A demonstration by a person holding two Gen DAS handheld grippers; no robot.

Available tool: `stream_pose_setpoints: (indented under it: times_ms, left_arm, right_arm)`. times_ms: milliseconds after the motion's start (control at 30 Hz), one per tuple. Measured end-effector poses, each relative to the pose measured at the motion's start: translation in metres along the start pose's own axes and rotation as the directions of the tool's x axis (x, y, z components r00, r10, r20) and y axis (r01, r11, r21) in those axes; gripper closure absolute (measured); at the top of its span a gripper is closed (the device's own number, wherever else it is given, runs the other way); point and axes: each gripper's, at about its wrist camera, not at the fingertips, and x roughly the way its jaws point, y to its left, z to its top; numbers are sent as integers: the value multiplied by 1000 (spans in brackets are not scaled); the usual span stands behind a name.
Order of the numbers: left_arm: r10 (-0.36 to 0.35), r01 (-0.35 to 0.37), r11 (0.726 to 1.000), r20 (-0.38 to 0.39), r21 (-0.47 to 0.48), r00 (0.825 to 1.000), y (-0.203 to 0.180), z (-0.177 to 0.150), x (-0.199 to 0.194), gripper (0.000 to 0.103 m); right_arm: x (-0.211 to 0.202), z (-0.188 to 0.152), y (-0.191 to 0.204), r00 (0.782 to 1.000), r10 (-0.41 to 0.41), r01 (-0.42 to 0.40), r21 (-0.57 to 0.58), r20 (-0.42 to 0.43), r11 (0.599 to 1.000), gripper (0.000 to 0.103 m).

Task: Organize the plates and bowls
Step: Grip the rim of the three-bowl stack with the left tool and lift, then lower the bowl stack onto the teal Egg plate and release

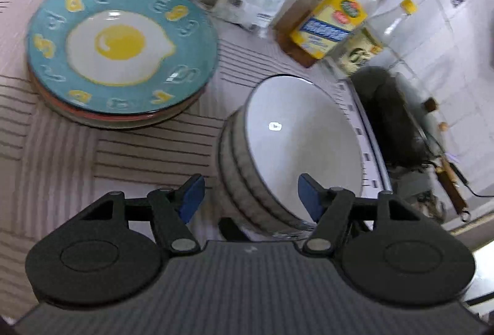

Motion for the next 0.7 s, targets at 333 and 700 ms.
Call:
stream_pose_setpoints:
  times_ms: [333, 700]
  left_arm:
    - [21, -21, 1000, 0, -14, 1000, 8, 2, 20, 54]
    - [19, -18, 998, 15, -62, 1000, 12, -4, 23, 55]
  right_arm:
    - [8, 0, 0, 1000, 18, -18, -2, -5, 1000, 4]
    - [16, 5, -2, 998, 37, -37, -10, -41, 999, 3]
